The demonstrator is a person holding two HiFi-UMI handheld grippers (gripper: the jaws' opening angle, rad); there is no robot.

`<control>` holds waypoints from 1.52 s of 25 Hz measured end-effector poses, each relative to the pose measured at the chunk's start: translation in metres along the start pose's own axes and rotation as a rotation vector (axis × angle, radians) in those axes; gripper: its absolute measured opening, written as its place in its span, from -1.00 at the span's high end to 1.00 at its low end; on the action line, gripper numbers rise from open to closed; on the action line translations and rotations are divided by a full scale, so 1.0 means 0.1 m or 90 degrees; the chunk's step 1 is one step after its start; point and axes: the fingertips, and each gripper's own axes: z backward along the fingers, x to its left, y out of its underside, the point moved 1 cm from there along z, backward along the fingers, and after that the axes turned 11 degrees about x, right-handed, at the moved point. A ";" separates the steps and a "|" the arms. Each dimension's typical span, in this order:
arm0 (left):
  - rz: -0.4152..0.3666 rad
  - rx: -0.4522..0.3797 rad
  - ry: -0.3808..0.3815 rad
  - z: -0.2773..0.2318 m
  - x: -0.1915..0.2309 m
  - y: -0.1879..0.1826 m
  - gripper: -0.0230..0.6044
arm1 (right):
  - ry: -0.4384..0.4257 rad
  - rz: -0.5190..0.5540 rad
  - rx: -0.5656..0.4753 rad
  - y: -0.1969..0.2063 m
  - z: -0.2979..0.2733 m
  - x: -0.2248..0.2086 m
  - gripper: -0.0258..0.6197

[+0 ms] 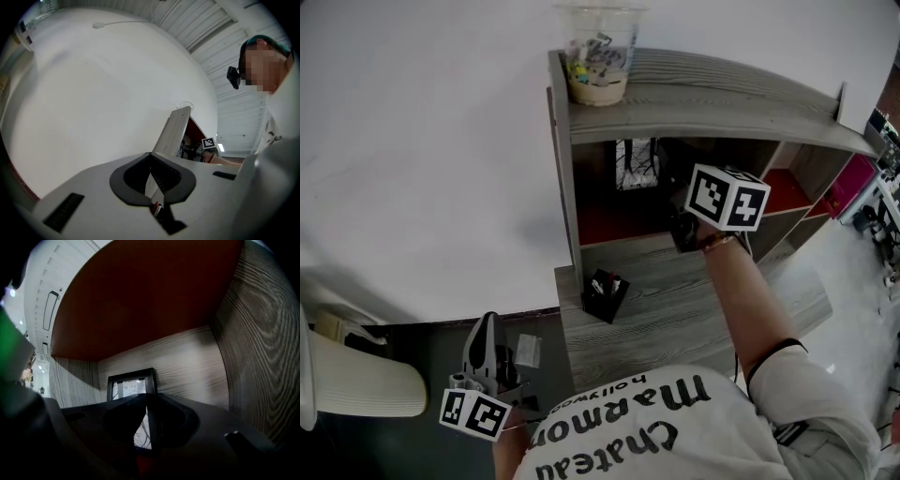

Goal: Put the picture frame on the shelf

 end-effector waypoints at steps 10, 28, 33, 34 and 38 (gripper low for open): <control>0.015 -0.003 0.013 0.00 -0.04 -0.01 0.87 | 0.003 -0.010 0.001 -0.01 0.01 -0.01 0.67; -0.025 -0.011 0.028 -0.02 -0.33 -0.17 0.87 | -0.015 -0.039 0.001 0.02 0.07 0.00 0.66; -0.040 -0.009 0.039 -0.07 -0.49 -0.21 0.87 | -0.027 -0.049 0.012 0.08 0.16 0.04 0.69; -0.041 -0.005 0.042 -0.08 -0.52 -0.20 0.87 | -0.035 -0.053 0.012 0.09 0.19 0.06 0.69; -0.043 0.002 0.056 -0.11 -0.69 -0.15 0.87 | -0.064 -0.047 0.020 0.17 0.35 0.17 0.69</control>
